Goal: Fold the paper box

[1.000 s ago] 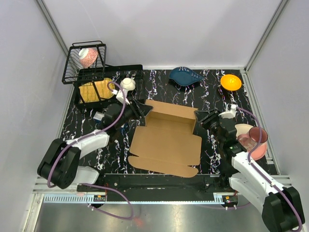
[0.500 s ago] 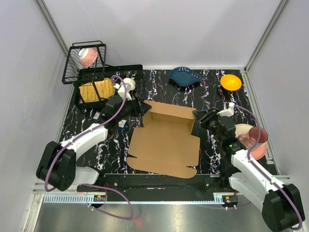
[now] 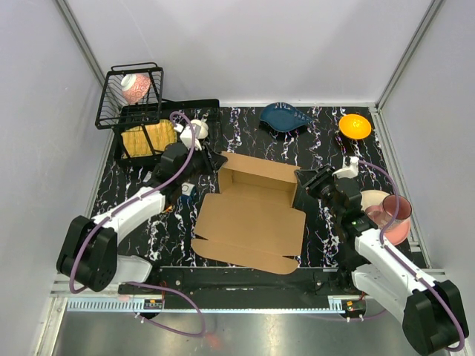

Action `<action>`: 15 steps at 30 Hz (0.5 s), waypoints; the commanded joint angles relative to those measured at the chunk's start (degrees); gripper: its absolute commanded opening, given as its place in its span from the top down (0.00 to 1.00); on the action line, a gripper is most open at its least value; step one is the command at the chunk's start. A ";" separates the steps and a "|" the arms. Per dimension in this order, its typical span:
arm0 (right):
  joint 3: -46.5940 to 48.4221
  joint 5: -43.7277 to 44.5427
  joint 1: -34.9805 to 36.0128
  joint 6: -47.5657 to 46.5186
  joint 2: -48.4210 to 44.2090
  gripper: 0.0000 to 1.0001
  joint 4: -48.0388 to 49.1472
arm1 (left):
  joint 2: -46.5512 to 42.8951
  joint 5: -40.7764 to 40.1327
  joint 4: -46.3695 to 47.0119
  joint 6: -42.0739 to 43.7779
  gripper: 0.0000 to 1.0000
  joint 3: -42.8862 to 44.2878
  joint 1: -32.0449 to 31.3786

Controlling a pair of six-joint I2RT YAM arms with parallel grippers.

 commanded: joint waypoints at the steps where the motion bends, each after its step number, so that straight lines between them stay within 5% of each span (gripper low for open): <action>1: -3.15 -2.25 1.24 -4.36 2.83 0.60 -16.76 | 1.14 -1.08 0.69 1.46 0.72 -1.30 0.59; 6: -3.24 -1.98 1.15 -4.54 2.12 0.60 -17.11 | 0.17 -2.13 -0.79 2.07 0.73 -0.60 0.67; 11: -2.89 -1.98 1.24 -4.62 2.65 0.60 -17.02 | -7.63 -9.31 -5.28 2.51 0.39 -0.94 1.29; 15: -2.71 -1.90 1.24 -4.80 3.18 0.60 -16.76 | -18.70 -15.65 -2.06 1.03 0.33 -8.93 1.20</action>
